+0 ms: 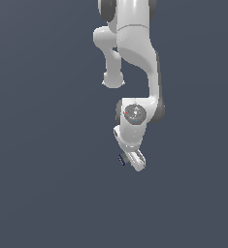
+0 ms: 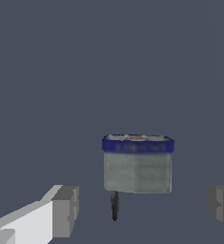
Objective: Pick up the object and move it to a goal position.
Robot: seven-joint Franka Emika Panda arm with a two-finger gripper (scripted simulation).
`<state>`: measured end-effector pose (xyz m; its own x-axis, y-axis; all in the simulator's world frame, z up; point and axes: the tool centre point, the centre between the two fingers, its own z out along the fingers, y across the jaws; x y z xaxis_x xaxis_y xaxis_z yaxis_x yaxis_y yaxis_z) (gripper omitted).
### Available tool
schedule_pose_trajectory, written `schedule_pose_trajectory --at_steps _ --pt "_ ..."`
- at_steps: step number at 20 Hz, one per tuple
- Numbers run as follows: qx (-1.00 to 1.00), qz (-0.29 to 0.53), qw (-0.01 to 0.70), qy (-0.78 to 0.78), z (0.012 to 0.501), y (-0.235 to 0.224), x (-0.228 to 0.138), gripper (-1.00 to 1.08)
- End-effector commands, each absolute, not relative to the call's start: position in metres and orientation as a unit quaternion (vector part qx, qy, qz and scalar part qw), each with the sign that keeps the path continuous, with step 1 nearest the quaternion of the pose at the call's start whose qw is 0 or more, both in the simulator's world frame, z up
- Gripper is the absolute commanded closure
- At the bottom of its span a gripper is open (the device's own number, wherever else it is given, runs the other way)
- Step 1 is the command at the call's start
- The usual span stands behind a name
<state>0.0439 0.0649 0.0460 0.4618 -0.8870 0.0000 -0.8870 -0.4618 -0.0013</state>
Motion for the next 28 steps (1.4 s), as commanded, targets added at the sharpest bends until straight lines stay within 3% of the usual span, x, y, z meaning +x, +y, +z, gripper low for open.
schedule_pose_trajectory --at_steps 1,9,10,28 --pt "-0.854 0.0 0.0 0.519 0.032 0.065 0.043 -0.92" --pt "-0.854 0.0 0.0 0.52 0.012 0.065 0.044 -0.92" --pt "-0.854 0.0 0.0 0.52 0.012 0.065 0.044 1.08" --pt "-0.854 0.0 0.0 0.52 0.025 0.052 0.039 1.08"
